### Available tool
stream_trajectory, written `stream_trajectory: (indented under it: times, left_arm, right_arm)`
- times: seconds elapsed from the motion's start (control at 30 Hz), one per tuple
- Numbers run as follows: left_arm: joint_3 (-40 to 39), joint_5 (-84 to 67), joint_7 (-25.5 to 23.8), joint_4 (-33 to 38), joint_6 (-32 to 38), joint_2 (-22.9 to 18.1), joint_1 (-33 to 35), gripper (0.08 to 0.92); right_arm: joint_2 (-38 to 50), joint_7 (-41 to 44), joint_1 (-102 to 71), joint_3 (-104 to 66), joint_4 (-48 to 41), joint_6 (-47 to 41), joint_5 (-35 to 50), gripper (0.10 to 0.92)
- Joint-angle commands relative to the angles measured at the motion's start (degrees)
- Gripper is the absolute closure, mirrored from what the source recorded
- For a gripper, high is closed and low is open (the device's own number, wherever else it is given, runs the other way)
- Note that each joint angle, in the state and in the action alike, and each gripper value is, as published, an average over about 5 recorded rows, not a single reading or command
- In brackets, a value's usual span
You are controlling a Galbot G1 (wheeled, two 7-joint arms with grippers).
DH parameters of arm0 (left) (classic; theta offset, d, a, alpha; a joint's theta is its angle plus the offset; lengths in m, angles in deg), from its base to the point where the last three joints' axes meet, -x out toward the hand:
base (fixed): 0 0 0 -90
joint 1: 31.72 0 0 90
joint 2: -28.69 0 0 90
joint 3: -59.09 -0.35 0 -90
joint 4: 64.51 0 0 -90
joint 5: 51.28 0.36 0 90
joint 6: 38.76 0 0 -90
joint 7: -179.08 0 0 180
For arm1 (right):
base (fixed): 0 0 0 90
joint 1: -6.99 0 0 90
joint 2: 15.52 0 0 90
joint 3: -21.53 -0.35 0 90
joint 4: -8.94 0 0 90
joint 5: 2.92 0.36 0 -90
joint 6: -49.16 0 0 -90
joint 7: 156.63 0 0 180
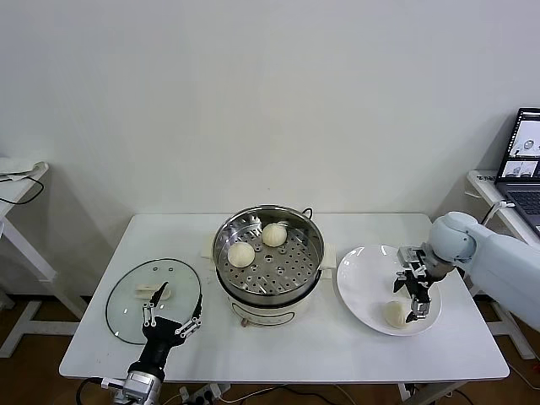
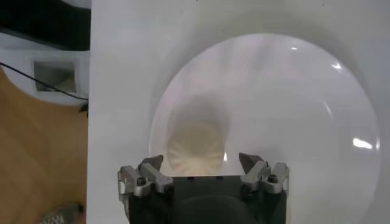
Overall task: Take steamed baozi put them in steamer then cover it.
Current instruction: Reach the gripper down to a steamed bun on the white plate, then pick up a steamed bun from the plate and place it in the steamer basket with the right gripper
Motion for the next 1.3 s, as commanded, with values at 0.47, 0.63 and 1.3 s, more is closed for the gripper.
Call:
stream_trajectory:
  times: [0.47, 0.63, 1.3]
  left_arm:
    - [-0.02, 0.01, 0.04, -0.26, 0.01, -0.15, 0.02, 0.177]
    - [-0.01, 0.01, 0.06, -0.24, 0.02, -0.17, 0.04, 0.177]
    - [0.08, 0.1, 0.23, 0.88, -0.01, -0.19, 0.56, 0.177]
  right_arm:
    - [-2.84, 0.07, -5.17, -4.13, -3.4, 0.67, -3.94, 0.204]
    - [-2.96, 0.21, -5.64, -4.64, -3.43, 0.7, -4.21, 0.272]
    - [1.73, 1.78, 4.9, 1.31, -0.21, 0.72, 2.19, 0.347]
